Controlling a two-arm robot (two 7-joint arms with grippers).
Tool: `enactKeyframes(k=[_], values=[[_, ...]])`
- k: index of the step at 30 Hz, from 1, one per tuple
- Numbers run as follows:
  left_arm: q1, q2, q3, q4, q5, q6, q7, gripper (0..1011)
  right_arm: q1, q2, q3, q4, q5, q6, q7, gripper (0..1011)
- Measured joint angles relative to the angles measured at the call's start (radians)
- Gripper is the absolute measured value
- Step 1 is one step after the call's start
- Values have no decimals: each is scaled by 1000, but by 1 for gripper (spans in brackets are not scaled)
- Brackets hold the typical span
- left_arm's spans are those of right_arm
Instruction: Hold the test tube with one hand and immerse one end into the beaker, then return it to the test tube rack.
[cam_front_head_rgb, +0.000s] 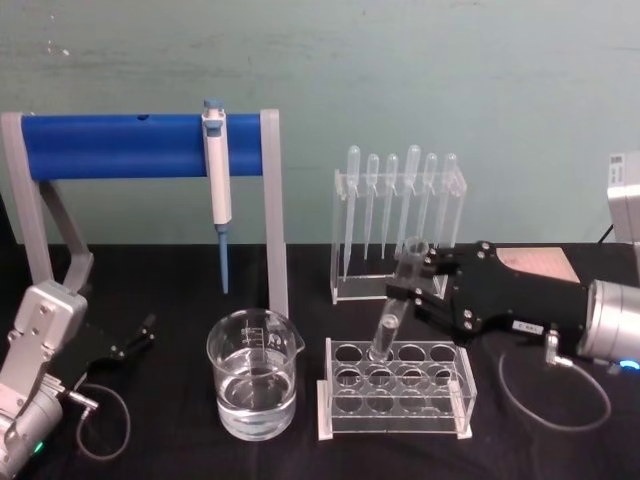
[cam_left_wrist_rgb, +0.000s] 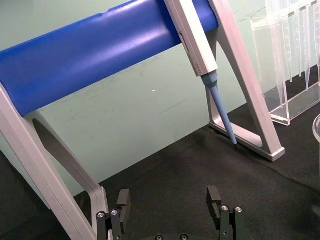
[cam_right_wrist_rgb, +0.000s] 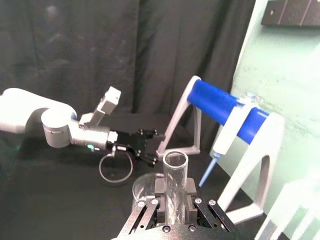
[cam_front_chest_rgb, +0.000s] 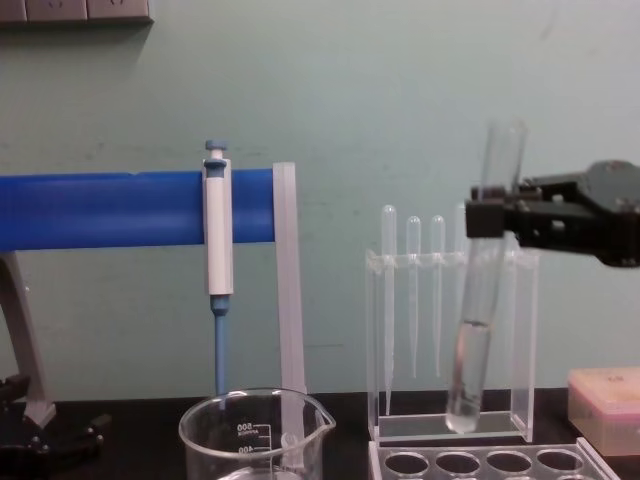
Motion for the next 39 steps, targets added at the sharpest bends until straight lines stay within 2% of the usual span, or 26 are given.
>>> enactKeyframes(k=[6, 13, 39], values=[[0, 0, 0, 0, 0, 0, 0, 1000, -25, 3, 13, 13, -11, -8, -6, 226], [0, 0, 0, 0, 0, 0, 0, 1000, -41, -16, 20, 43, -24, -19, -2, 226], [0, 0, 0, 0, 0, 0, 0, 1000, -50, -70, 16, 124, -59, -45, 24, 226]])
